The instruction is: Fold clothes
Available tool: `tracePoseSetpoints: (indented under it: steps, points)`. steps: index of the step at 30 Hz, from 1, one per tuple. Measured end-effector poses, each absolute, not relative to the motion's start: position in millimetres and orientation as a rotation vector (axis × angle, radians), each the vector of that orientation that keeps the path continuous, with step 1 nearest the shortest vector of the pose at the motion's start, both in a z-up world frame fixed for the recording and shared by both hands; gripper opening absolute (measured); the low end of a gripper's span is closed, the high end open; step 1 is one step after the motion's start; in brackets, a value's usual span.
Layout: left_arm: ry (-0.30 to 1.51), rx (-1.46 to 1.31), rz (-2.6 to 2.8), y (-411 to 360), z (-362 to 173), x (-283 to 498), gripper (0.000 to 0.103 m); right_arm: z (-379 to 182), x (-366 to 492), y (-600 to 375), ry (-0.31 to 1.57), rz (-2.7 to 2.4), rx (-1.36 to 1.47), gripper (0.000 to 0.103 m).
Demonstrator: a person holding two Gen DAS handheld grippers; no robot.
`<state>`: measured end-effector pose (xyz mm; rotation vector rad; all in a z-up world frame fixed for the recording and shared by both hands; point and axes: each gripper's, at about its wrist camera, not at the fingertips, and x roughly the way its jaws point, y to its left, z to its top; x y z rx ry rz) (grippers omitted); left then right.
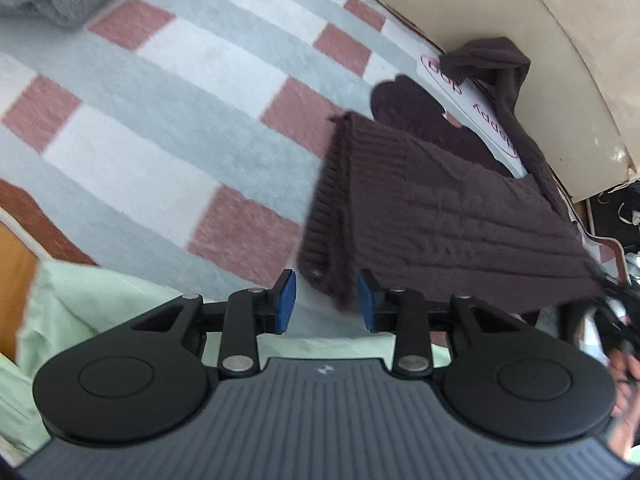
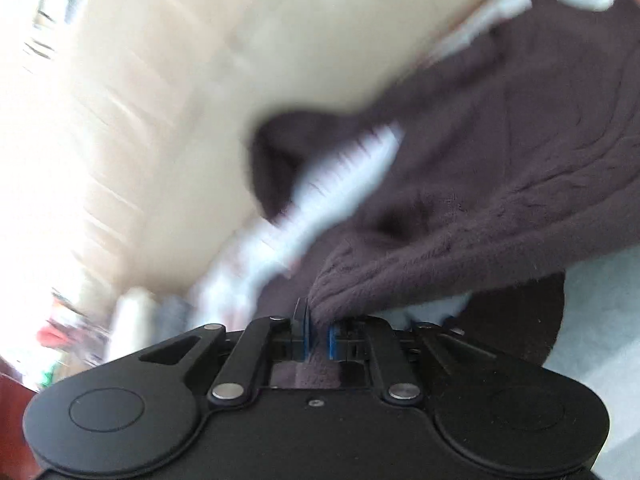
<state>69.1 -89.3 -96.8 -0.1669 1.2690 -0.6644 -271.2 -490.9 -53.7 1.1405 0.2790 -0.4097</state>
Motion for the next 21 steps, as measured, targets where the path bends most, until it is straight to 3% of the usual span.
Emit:
tracePoseSetpoints:
  steps: [3, 8, 13, 15, 17, 19, 21]
  points:
    - [1.283, -0.201, -0.654, -84, -101, 77, 0.032, -62, -327, -479, 0.163, -0.436, 1.293, 0.011]
    - [1.263, -0.164, -0.714, -97, -101, 69, 0.042, -66, -340, -463, 0.622, -0.782, 0.979, 0.011]
    - [1.271, -0.157, -0.750, -101, -111, 65, 0.043, -48, -280, -445, 0.842, -0.931, 0.828, 0.025]
    - [1.255, -0.160, -0.773, -102, -113, 62, 0.043, -25, -260, -429, 0.842, -0.959, 0.691, 0.040]
    - [1.247, -0.164, -0.817, -103, -115, 60, 0.042, 0, -252, -413, 0.787, -0.965, 0.596, 0.042]
    - [1.243, -0.192, -0.862, -106, -115, 59, 0.042, 27, -252, -397, 0.622, -0.848, 0.632, 0.054]
    - [1.240, -0.220, -0.905, -109, -115, 57, 0.041, 38, -235, -381, 0.560, -0.667, 0.615, 0.054]
